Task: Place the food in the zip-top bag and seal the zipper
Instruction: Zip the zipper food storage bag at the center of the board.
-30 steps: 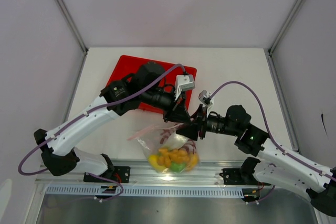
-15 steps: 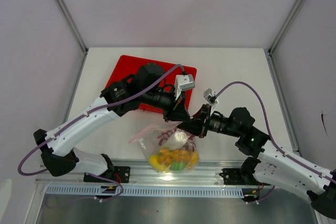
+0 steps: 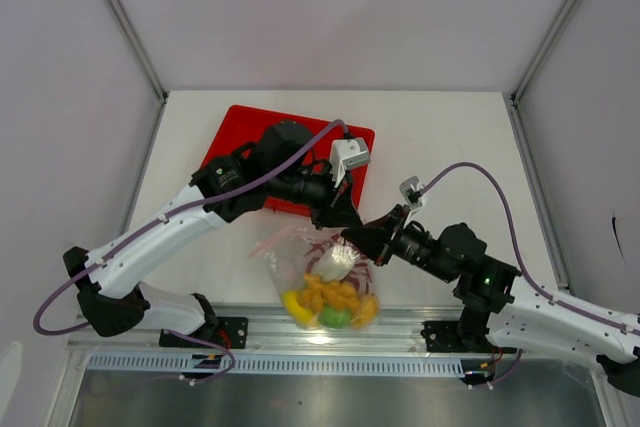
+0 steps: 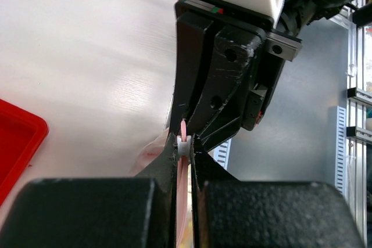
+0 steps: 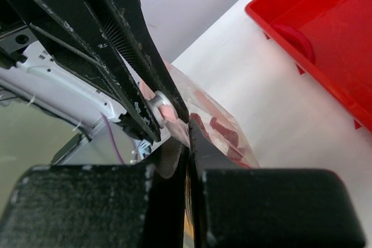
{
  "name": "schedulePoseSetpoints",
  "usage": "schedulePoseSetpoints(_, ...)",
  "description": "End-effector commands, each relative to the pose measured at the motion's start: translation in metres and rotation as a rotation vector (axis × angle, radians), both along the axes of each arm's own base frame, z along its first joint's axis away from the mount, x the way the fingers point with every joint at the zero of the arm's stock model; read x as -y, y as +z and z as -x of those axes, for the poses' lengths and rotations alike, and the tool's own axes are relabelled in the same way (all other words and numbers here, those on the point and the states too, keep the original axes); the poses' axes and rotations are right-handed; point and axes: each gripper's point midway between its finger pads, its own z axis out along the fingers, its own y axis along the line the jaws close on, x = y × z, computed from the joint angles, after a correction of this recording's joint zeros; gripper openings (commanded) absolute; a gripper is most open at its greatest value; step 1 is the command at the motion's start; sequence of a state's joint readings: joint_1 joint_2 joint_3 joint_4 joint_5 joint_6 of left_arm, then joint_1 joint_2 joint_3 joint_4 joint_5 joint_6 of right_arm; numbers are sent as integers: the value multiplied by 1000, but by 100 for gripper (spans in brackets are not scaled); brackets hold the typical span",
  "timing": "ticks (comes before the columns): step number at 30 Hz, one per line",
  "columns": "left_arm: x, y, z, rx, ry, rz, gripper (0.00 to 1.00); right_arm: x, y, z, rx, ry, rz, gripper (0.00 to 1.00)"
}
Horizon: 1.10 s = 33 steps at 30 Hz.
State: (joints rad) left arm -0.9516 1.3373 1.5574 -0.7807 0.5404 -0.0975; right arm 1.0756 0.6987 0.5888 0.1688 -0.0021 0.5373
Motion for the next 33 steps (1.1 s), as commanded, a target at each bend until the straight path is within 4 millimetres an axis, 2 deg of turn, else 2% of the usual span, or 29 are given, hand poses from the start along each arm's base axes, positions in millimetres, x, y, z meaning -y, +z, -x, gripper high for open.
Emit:
schedulePoseSetpoints(1,-11,17,7,-2,23,18,1,20,7,-26,26,-208,10,0)
schedulePoseSetpoints(4,-15,17,5,17,43,8,3,26,8,-29,28,-235,21,0)
schedulePoseSetpoints(6,-20,9,4,23,56,-18,7,29,13,-30,37,-236,9,0)
schedulePoseSetpoints(7,-22,8,2,34,66,-30,6,31,15,-31,42,-243,15,0)
schedulePoseSetpoints(8,-23,8,2,39,65,-29,0,31,14,-31,47,-236,21,0)
schedulePoseSetpoints(11,-18,20,14,24,-3,25,1,20,20,-12,116,-80,35,0)
schedulePoseSetpoints(12,-17,25,16,23,-16,42,1,16,18,-4,127,-1,44,5)
schedulePoseSetpoints(14,-14,34,27,5,-79,85,1,12,18,-1,146,58,70,24)
schedulePoseSetpoints(15,-13,38,29,2,-92,99,1,11,21,4,160,108,80,37)
schedulePoseSetpoints(16,-13,42,35,-7,-122,117,1,10,20,5,161,123,89,42)
schedulePoseSetpoints(18,-11,46,39,-11,-152,139,1,6,17,5,169,154,105,45)
schedulePoseSetpoints(23,-11,50,47,-20,-205,159,0,-7,17,13,198,253,94,45)
schedulePoseSetpoints(28,-11,39,43,-29,-199,130,1,-19,25,27,251,369,19,42)
schedulePoseSetpoints(30,-11,37,41,-29,-191,129,1,-21,29,31,258,399,-2,36)
schedulePoseSetpoints(33,-13,35,38,-28,-180,131,1,-20,30,28,256,386,-24,20)
